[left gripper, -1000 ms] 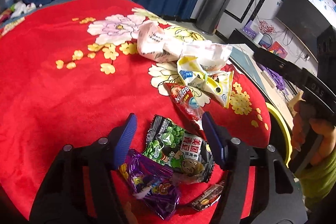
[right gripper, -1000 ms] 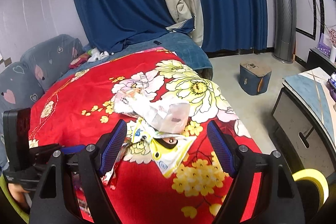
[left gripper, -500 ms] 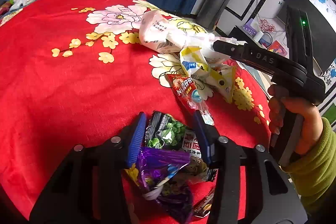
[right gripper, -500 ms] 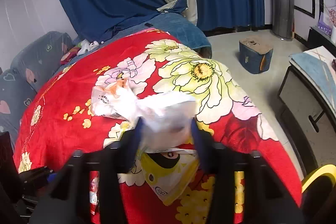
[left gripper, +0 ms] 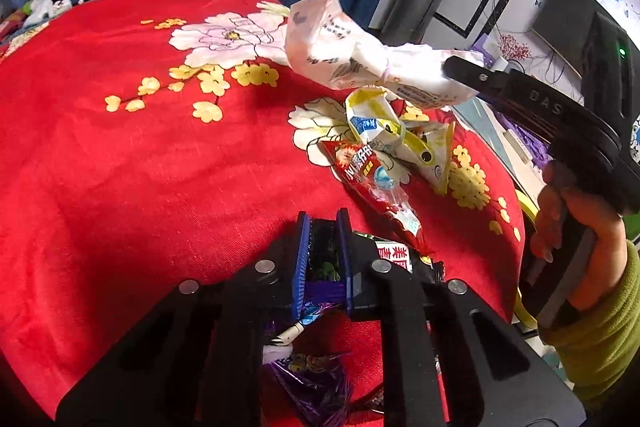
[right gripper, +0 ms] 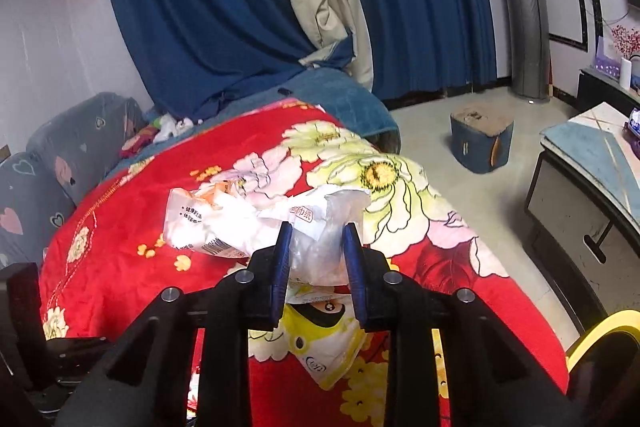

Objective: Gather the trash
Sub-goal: 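Grasp the green snack wrapper with the left gripper while the right grasps the white plastic bag, then carry the green wrapper and white plastic bag with both grippers over the bin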

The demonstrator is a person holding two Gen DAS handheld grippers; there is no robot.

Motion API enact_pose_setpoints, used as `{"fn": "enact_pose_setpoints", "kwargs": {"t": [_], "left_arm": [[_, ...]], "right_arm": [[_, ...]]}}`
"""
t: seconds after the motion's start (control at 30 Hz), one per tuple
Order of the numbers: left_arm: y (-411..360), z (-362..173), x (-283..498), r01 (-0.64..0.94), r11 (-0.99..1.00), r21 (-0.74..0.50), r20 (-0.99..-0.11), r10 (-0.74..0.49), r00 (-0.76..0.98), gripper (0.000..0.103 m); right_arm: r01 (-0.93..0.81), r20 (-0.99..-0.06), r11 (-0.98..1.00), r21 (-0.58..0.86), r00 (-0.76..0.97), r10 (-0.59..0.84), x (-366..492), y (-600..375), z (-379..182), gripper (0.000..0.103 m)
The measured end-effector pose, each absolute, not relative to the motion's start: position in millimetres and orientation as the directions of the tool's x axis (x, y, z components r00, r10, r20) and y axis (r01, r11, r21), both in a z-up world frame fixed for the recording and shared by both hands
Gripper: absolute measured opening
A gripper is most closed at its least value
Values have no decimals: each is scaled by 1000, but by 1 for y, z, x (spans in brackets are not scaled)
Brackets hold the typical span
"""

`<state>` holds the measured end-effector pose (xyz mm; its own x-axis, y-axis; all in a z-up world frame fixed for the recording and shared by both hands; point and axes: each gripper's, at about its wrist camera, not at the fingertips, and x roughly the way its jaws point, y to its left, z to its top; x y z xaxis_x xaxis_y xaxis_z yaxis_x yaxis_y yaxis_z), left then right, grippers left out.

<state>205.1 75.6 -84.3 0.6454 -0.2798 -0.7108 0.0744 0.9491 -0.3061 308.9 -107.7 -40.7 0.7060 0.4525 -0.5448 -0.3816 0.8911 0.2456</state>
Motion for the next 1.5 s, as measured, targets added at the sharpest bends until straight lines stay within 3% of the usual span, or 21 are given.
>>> {"fn": "enact_pose_setpoints", "kwargs": {"t": [0.43,0.6,0.67,0.7,0.73,0.97,1.03,1.43,1.47,1.5], "left_arm": [[84,-53,186,65,937,-342,-618,-277,736,3],[80,-49,187,119,923,-366,-620,-338,708,5],[79,-49,186,107,934,-342,-633,-312,709,17],[79,-50,185,110,933,-344,-636,-317,703,31],[78,-51,186,119,930,-348,-645,-329,689,38],[55,-43,175,182,944,-276,-668,-324,670,41],[46,-43,173,193,951,-242,-679,-308,666,47],[4,-72,175,191,981,-30,-772,-144,619,50],[6,-75,176,180,983,-28,-777,-134,615,49],[7,-78,177,172,985,-24,-780,-126,613,38]], "right_arm": [[-406,-467,873,271,737,488,268,-129,-15,25],[-398,-460,871,287,740,490,259,-139,-13,25],[-394,-460,872,291,741,489,256,-144,-12,25],[-390,-460,873,294,743,486,254,-147,-12,25],[-388,-460,873,296,743,486,252,-150,-11,25],[-360,-457,883,302,758,465,241,-171,-8,25],[-352,-461,883,310,757,464,241,-176,-9,25],[-337,-438,881,334,772,461,232,-202,-1,25],[-336,-438,880,336,771,461,232,-204,0,25],[-334,-438,880,338,771,461,231,-205,0,25]]}}
